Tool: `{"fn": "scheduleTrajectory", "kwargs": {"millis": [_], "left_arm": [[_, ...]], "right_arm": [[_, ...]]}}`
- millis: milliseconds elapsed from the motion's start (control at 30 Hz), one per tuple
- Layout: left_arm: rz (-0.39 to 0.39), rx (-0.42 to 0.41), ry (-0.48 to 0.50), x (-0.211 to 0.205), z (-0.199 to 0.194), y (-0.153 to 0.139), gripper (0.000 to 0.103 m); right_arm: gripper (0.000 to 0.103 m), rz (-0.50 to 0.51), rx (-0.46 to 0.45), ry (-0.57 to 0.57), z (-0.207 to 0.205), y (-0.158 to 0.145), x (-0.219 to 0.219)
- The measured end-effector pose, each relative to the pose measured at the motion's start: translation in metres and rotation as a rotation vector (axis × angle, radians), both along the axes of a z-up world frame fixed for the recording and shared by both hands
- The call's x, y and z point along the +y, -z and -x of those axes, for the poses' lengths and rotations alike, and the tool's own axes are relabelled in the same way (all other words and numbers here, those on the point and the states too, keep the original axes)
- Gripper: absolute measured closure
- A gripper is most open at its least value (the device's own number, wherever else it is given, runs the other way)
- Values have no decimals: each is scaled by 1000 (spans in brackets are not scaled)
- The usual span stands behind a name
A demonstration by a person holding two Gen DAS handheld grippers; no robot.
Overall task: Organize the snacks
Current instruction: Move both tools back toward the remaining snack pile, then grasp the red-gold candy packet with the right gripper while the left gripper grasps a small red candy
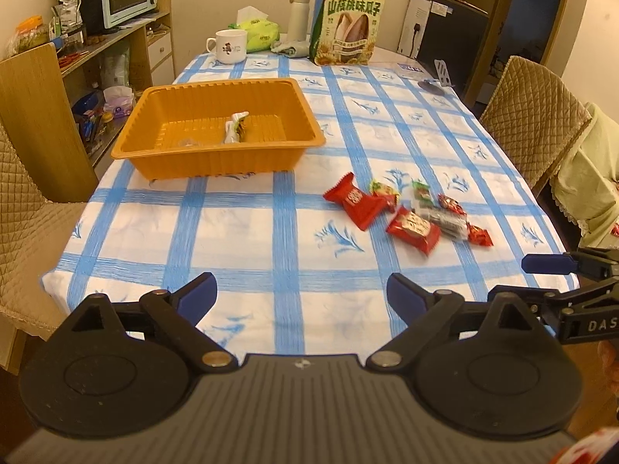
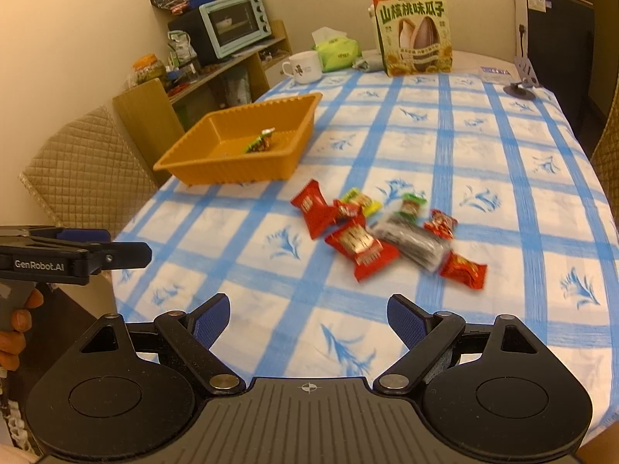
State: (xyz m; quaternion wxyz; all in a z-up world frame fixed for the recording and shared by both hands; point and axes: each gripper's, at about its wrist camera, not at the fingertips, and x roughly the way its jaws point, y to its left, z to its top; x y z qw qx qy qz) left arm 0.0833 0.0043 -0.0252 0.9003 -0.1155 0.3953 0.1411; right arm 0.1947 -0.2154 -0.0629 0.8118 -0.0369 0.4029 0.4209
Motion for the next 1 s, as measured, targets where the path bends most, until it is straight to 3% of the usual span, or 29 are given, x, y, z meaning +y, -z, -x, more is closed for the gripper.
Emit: {"fn": "scheduleTrajectory", "kwargs": {"millis": [133,500,1000], "left_arm": [[-6,7,0,-5,3,0,4],[-15,36,-40,6,4,6,4],[-21,58,-68,36,-11,21,9]], "right_arm": [[15,22,0,-5,-3,7,-3],[16,64,-104,-61,-21,20,1],[43,120,-179,-169,-68,44,50]]}}
